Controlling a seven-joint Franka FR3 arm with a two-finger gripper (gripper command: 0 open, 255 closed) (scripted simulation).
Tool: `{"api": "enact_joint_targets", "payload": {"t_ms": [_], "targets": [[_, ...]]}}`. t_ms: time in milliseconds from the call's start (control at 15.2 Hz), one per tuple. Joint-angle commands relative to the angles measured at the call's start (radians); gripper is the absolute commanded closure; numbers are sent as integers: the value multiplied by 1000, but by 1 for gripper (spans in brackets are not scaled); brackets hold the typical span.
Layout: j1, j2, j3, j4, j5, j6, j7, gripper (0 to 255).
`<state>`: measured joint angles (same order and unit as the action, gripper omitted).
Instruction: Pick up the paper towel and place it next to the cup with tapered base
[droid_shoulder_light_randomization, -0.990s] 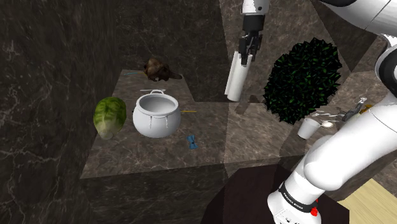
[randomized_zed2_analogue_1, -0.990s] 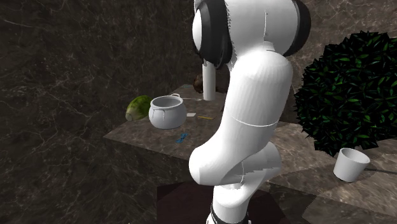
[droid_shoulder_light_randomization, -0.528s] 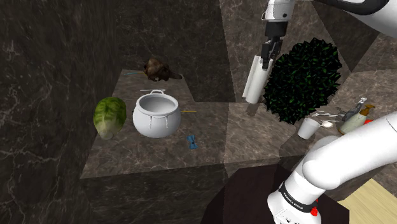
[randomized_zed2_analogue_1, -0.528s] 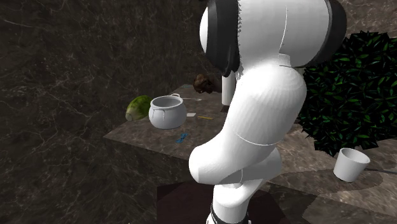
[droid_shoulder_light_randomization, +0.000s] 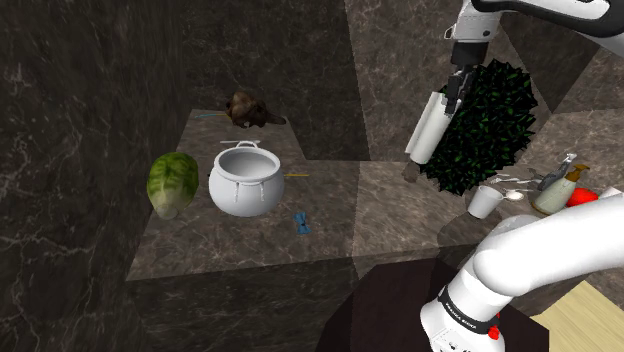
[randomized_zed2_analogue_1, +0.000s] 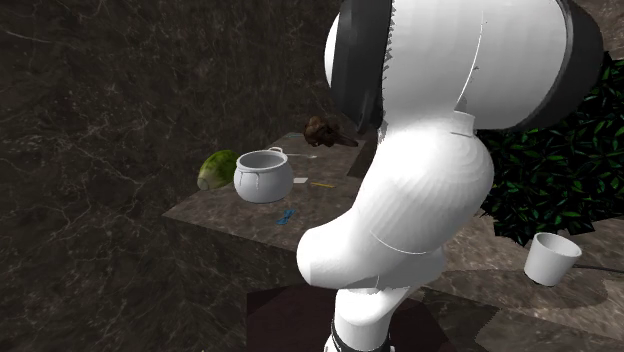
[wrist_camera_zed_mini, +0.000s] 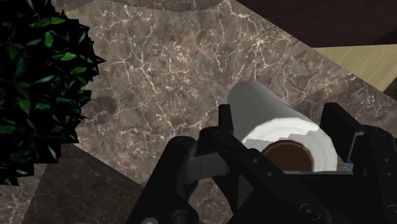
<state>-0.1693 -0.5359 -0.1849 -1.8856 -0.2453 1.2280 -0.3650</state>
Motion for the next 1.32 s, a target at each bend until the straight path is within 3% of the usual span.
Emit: {"api": "enact_joint_targets", "payload": {"t_ms": [0, 660, 1254], "targets": [[-13, -20, -36, -8, -30, -1, -51, 255], [-68, -79, -221, -13, -174, 17, -294, 255], [-91, -43, -422, 73, -278, 64, -528, 255]]}}
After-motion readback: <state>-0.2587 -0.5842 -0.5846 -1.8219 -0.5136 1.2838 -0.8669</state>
